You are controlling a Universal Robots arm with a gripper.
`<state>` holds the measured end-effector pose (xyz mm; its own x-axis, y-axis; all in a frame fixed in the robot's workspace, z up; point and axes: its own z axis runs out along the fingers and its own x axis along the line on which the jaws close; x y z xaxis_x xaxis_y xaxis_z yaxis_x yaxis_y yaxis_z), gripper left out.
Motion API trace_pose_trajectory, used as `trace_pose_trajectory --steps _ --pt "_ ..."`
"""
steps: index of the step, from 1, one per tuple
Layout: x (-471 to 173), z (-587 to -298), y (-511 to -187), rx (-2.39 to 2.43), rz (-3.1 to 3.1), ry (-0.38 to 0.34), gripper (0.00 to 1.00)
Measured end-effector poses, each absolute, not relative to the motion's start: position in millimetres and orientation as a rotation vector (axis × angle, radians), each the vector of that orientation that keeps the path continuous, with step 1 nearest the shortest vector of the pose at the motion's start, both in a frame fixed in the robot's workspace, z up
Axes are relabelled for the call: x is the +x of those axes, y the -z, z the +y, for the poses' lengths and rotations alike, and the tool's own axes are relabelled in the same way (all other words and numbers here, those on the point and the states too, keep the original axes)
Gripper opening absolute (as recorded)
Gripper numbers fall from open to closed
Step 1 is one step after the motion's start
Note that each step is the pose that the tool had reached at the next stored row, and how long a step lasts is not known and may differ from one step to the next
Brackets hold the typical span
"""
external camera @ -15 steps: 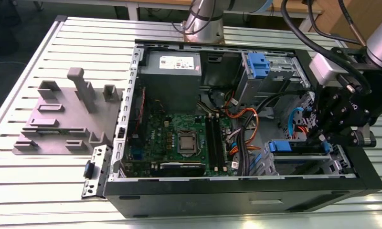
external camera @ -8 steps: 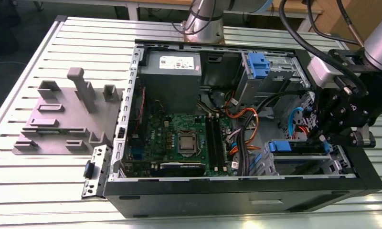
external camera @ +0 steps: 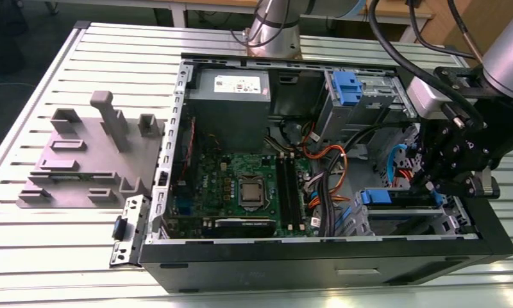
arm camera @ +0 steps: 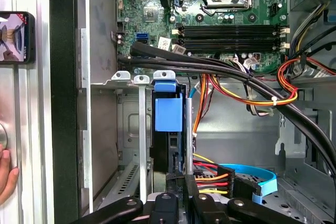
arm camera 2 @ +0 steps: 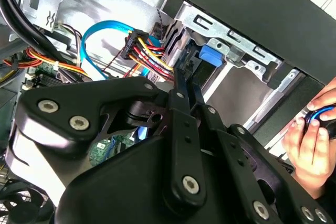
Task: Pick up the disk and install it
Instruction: 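Insert the first disk wire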
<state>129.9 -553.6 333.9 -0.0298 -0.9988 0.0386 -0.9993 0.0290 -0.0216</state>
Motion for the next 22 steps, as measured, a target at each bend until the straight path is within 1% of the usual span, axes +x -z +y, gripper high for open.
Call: trace_pose_trajectory --steps 22 --pt "131.4 -553.9 -331.6 2.184 -2.24 -0.066 0.17"
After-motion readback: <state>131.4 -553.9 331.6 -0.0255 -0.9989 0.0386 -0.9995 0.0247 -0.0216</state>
